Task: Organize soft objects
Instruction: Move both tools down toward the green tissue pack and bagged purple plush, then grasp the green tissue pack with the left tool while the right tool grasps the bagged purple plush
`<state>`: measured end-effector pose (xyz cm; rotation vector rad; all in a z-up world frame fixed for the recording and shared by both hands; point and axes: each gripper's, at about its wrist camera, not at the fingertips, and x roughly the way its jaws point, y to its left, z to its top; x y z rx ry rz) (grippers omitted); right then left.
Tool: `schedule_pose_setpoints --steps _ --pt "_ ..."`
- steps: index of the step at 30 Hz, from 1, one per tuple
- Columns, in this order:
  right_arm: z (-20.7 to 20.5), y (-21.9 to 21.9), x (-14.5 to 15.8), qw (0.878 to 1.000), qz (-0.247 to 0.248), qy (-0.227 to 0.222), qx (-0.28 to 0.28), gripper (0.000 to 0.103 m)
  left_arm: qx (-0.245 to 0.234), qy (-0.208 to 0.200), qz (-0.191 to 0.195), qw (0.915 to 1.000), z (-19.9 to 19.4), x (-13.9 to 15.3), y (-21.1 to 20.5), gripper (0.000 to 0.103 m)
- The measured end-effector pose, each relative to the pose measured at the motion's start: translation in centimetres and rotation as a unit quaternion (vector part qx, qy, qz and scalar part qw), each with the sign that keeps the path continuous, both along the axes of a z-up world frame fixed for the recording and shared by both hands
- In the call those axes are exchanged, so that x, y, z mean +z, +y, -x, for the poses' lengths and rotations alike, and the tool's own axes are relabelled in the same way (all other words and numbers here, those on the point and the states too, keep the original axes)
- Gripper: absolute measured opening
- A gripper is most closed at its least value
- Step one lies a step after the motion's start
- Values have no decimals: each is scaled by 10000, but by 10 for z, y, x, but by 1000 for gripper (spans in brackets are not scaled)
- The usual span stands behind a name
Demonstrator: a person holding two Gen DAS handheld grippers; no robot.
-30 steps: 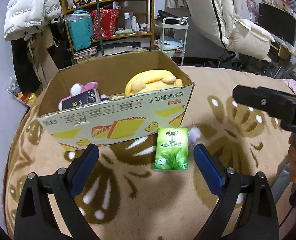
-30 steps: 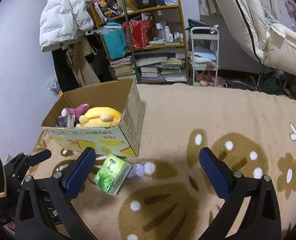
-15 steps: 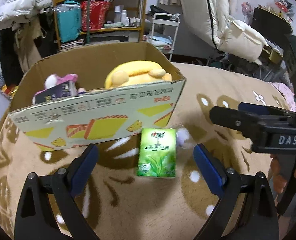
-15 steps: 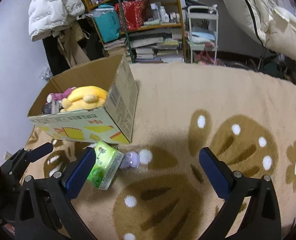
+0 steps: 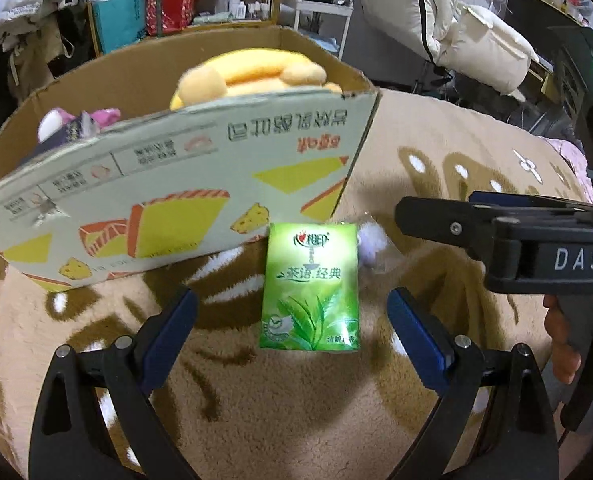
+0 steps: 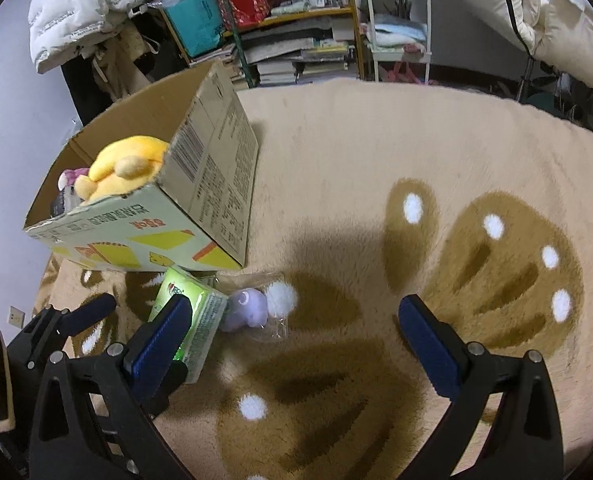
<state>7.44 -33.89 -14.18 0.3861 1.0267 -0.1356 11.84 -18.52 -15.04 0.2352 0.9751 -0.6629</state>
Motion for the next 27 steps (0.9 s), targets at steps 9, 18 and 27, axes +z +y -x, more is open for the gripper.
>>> schedule_pose_setpoints --steps 9,18,27 --pt "-8 -1 -19 9990 -217 381 79 101 -97 98 -121 9998 1 -12 -9 95" --pt "-13 4 -27 9980 -239 553 215 101 -104 144 -308 9994 2 -22 -14 95" --pt "-14 1 -30 9974 -305 607 255 101 -71 316 -282 9991 -1 -28 -11 83"
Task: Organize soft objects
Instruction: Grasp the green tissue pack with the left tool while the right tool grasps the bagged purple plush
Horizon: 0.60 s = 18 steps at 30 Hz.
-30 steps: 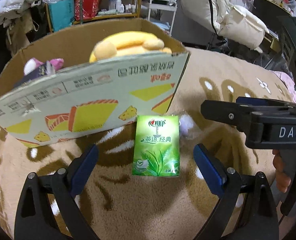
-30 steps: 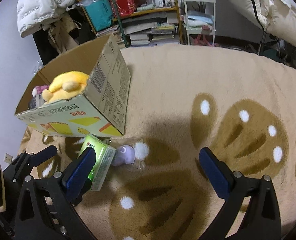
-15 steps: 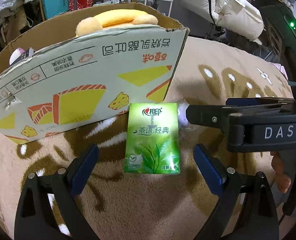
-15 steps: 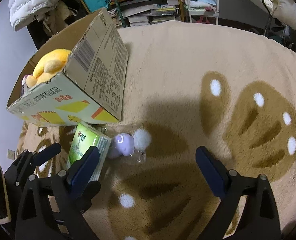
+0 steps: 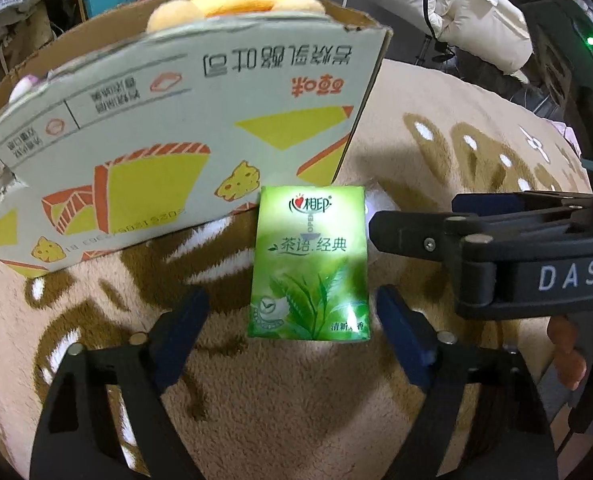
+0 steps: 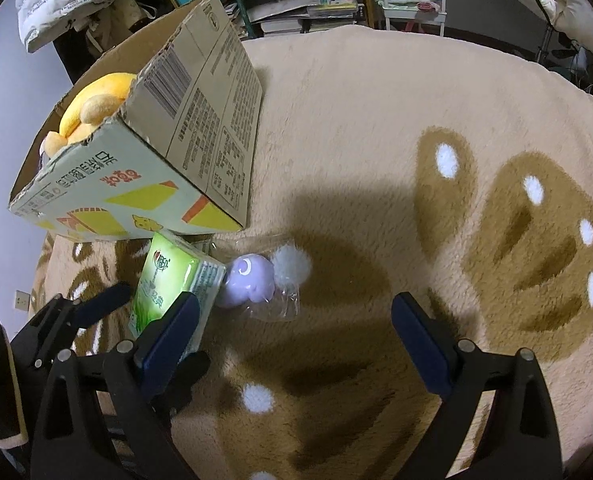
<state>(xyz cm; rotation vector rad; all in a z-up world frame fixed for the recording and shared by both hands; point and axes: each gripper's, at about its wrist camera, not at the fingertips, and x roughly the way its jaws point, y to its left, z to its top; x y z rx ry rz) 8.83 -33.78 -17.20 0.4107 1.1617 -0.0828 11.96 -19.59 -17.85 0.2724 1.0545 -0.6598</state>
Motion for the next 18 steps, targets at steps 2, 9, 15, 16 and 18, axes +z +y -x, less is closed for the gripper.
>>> schedule_pose_setpoints --steps 2,9,15,16,18 --pt "0 0 -1 10000 -65 -7 -5 101 17 29 -2 10000 -1 -1 1 69" --pt "-5 10 -6 9997 -170 -3 195 101 167 2 -67 9998 0 -2 8 54" --pt "-10 18 -9 9993 -143 12 351 101 334 -59 -235 9991 2 1 19 54" --pt "-11 18 -10 9992 -158 8 358 101 375 -53 -238 9990 2 2 21 54" --pt "-12 19 -11 9990 -271 2 365 101 454 -84 -265 9986 1 5 26 54"
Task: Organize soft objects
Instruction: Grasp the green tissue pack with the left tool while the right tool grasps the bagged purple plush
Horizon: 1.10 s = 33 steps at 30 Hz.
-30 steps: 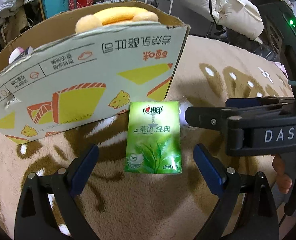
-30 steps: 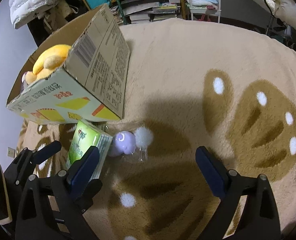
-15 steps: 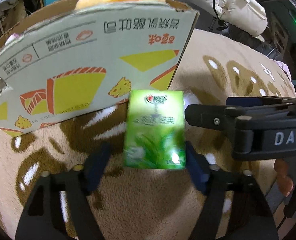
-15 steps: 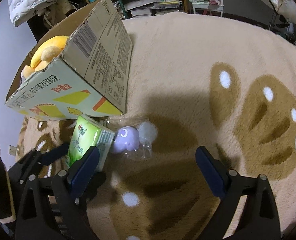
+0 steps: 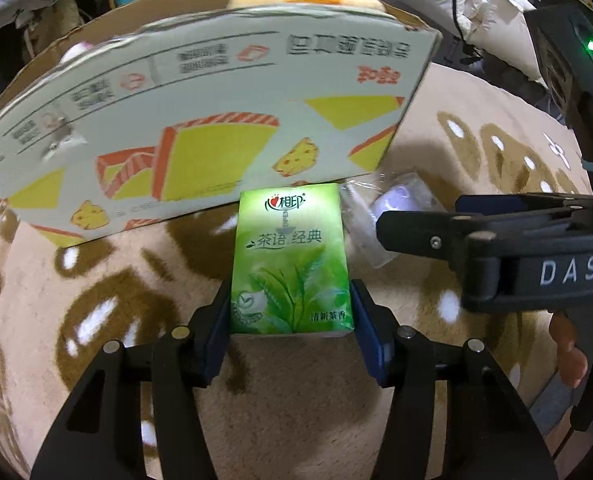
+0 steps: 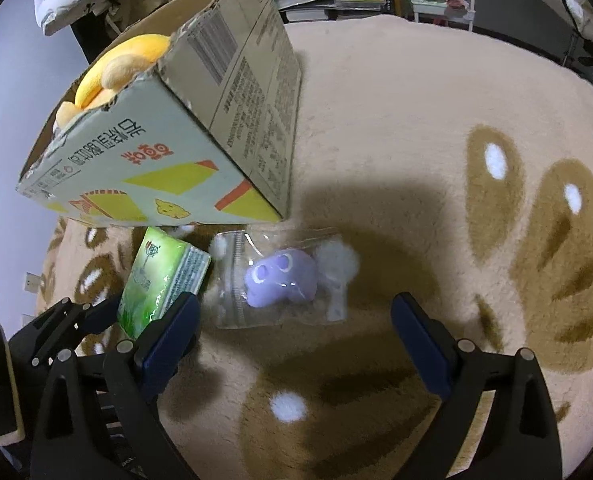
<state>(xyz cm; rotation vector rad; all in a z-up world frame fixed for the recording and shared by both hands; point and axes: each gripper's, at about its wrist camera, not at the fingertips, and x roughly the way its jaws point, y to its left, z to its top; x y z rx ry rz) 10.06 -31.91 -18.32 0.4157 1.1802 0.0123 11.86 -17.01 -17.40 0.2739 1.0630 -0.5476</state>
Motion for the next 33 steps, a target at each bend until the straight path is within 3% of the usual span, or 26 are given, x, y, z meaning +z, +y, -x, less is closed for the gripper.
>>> schedule_pose_setpoints --steps 10,15,20,23,27,33 --pt "-15 15 -9 9995 122 44 273 101 361 -32 -325 9988 -7 -5 15 54" --pt "-18 15 -14 9996 123 90 230 101 465 29 -258 9986 -7 -4 21 54" --pt "-22 26 -19 9975 538 189 409 101 466 35 -262 9986 -7 -6 25 54" --pt "-26 30 -20 9967 678 255 354 95 464 41 -254 9986 -8 -8 23 54" --pt "-28 31 -17 9966 752 208 281 80 605 90 -127 9980 -11 -9 29 52" --pt "-28 35 -11 9955 877 96 344 75 537 11 -338 9980 -2 -7 28 52"
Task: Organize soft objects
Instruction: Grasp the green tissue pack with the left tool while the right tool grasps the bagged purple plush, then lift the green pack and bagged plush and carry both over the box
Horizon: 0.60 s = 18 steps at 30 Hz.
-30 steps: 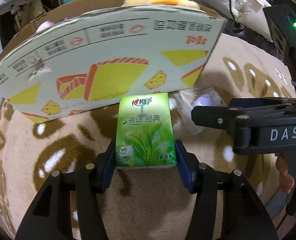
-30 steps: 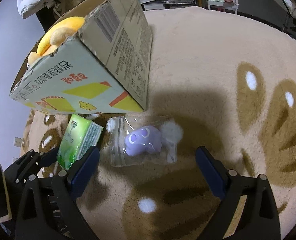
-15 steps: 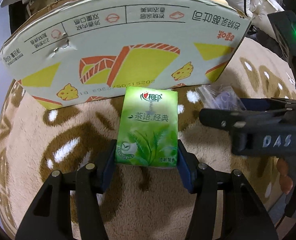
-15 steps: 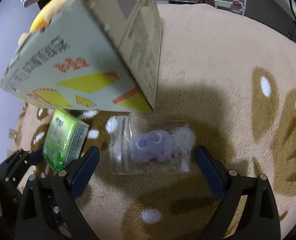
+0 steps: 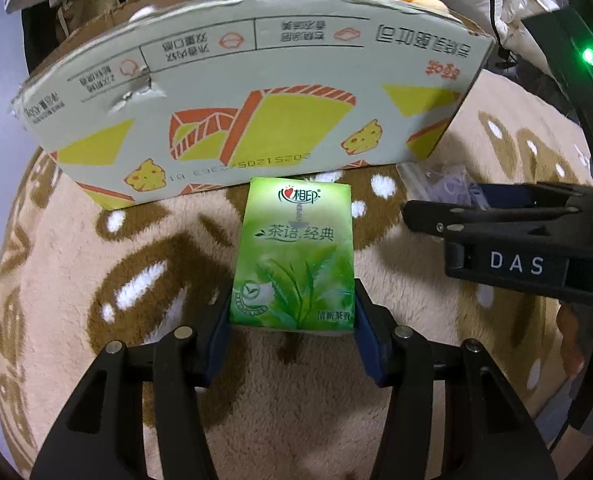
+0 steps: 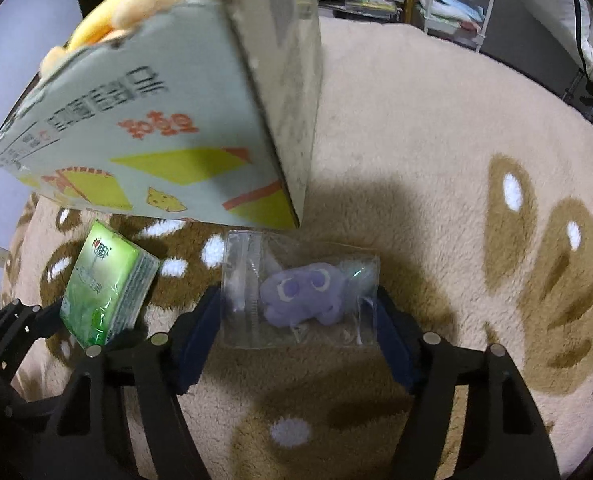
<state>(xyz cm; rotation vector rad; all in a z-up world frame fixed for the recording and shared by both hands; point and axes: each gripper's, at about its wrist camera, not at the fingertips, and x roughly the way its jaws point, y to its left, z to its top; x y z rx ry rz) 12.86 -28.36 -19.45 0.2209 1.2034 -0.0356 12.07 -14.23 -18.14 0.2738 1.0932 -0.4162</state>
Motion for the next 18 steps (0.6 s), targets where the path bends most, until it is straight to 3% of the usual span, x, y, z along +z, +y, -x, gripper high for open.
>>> schedule_pose_setpoints --steps 5,18 --pt "11 8 3 10000 29 -55 52 73 43 -176 228 9996 3 14 6 52" --pt "42 -5 32 9991 -163 -374 -97 73 218 -528 98 9983 6 27 21 52"
